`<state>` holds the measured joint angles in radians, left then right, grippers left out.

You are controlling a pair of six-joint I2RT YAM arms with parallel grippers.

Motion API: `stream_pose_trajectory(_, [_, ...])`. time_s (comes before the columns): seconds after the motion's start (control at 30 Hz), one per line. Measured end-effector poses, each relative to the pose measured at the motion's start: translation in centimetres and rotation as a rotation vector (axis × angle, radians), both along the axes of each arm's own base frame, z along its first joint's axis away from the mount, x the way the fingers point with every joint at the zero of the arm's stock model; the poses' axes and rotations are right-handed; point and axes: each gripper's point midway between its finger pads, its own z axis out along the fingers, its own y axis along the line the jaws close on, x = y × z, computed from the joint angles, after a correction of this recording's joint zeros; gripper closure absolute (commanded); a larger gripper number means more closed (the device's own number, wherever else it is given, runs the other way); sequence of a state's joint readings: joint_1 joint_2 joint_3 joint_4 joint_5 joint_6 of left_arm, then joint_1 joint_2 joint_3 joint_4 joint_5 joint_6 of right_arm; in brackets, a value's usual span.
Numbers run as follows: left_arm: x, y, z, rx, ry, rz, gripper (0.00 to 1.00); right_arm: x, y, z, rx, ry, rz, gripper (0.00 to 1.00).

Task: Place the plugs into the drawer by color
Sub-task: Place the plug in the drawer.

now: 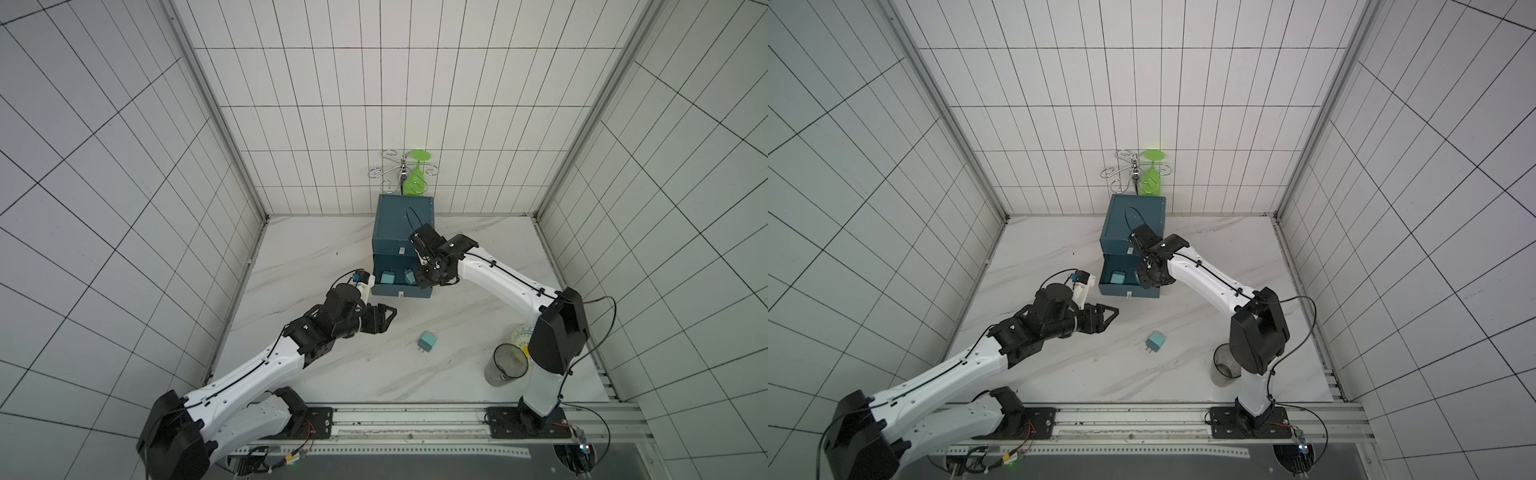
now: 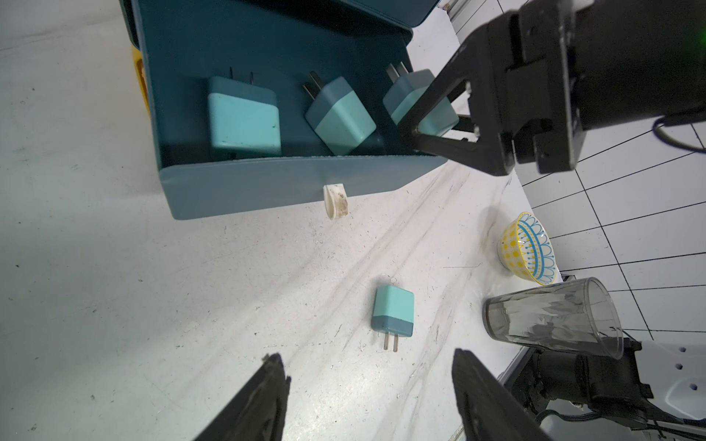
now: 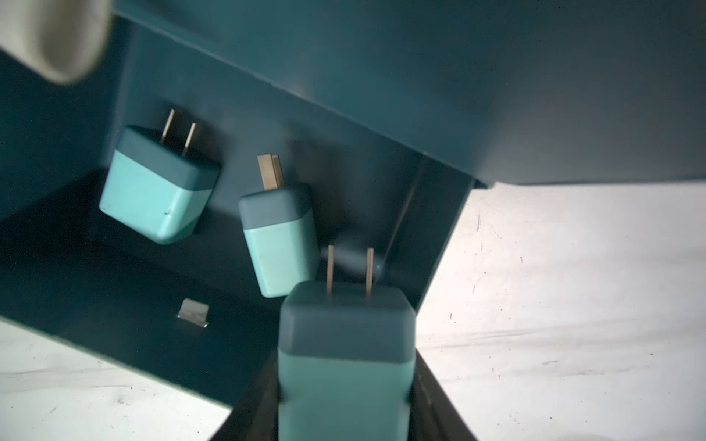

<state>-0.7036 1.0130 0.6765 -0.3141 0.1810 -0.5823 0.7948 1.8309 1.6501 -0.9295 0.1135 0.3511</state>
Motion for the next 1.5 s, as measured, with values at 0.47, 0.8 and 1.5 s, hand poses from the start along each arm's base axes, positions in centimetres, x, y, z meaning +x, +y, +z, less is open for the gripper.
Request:
stream_pose_trajectory(0.47, [-0.1, -0.1, 0.0, -0.005, 0.004, -0.009, 0.30, 0.0, 1.5, 0.0, -0.013, 0.003, 0.031, 0.64])
stream_pose_trajectory(0.8, [-0.2, -0.1, 0.0, -0.005, 0.005, -0.010, 0.30, -0.2, 2.1, -0.8, -0.008, 0.038, 0.042, 0.59])
stream_pose_trajectory(1.5, [-0.2, -0.3, -0.2, -0.003, 0.014, -0.017, 0.30, 1.5, 2.6, -1.4, 0.000, 0.011, 0.051, 0.37])
